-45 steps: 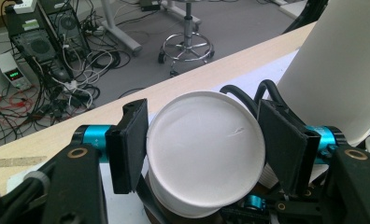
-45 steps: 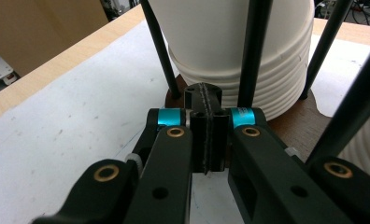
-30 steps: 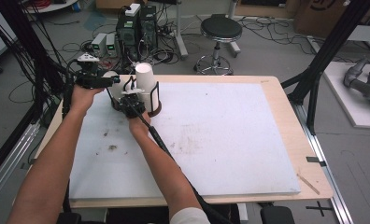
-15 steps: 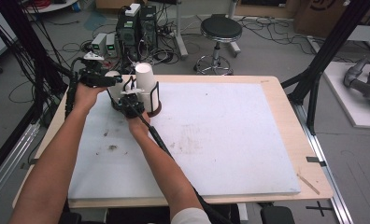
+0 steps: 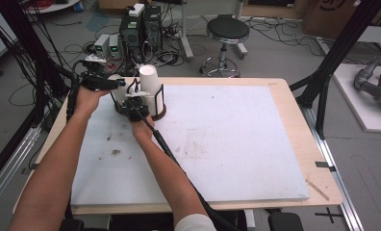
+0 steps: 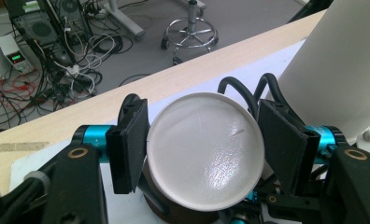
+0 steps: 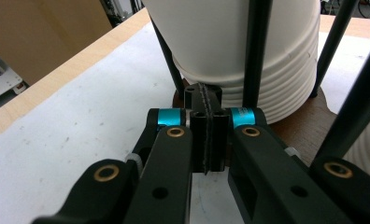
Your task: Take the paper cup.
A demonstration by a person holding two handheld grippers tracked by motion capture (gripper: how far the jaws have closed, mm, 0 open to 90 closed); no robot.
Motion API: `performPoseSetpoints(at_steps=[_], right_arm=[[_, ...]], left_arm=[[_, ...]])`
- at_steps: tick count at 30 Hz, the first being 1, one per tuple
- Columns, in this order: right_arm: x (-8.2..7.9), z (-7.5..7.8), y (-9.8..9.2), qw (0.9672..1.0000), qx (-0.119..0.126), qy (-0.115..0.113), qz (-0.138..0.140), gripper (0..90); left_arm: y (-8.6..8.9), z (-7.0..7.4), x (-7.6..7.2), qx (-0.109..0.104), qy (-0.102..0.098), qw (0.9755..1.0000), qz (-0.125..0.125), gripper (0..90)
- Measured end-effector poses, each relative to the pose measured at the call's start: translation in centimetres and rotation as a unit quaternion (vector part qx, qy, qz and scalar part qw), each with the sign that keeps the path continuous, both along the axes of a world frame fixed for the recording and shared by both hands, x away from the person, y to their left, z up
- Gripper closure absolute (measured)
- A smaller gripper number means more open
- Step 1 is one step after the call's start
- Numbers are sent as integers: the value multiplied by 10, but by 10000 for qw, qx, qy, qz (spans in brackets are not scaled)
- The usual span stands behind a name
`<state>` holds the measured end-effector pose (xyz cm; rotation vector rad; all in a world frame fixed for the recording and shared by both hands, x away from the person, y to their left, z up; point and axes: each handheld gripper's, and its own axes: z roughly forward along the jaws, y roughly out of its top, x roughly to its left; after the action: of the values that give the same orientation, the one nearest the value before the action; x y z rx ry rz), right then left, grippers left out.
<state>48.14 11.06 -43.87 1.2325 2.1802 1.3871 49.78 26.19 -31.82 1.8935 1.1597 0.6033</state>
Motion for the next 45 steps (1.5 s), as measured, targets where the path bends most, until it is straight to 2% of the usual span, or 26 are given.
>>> performPoseSetpoints(at_steps=[9,11,13,16,18,20,23,25,32,36,38,40,45], right_arm=[[2,-1,-1,9999,82,65,-119,900],[3,-2,-2,9999,80,79,-131,900],[4,-3,-3,9997,52,134,-191,900],[7,-5,-6,9993,142,244,-236,900],[4,-3,-4,9997,154,178,-89,900],[1,0,0,9999,135,3,49,900],[-2,3,2,9999,25,-115,55,900],[-1,2,0,10000,-39,-72,18,900],[0,4,-2,9996,-168,-239,15,900],[-1,4,-1,9995,-209,-216,-10,900],[-1,4,-2,9992,-278,-274,-22,900],[-1,2,-3,9989,-371,-291,-32,900],[0,1,-5,9989,-370,-268,-45,900]], left_arm=[[0,2,-2,15,40,10000,-26,362],[1,3,-2,-56,16,10000,-19,362],[1,6,-3,-32,9,10000,-32,362],[0,8,-3,-10,-13,10000,-7,361],[0,6,-1,-25,-8,10000,29,361],[-3,3,0,21,-2,10000,40,359],[-5,0,0,39,-40,10000,66,359],[-4,0,0,7,-15,10000,69,359],[-4,0,0,-5,18,10000,63,360],[-5,0,1,1,6,10000,78,359],[-4,0,1,-3,7,10000,87,360],[-3,1,1,22,33,9999,99,360],[-2,5,2,11,175,9998,120,361]])
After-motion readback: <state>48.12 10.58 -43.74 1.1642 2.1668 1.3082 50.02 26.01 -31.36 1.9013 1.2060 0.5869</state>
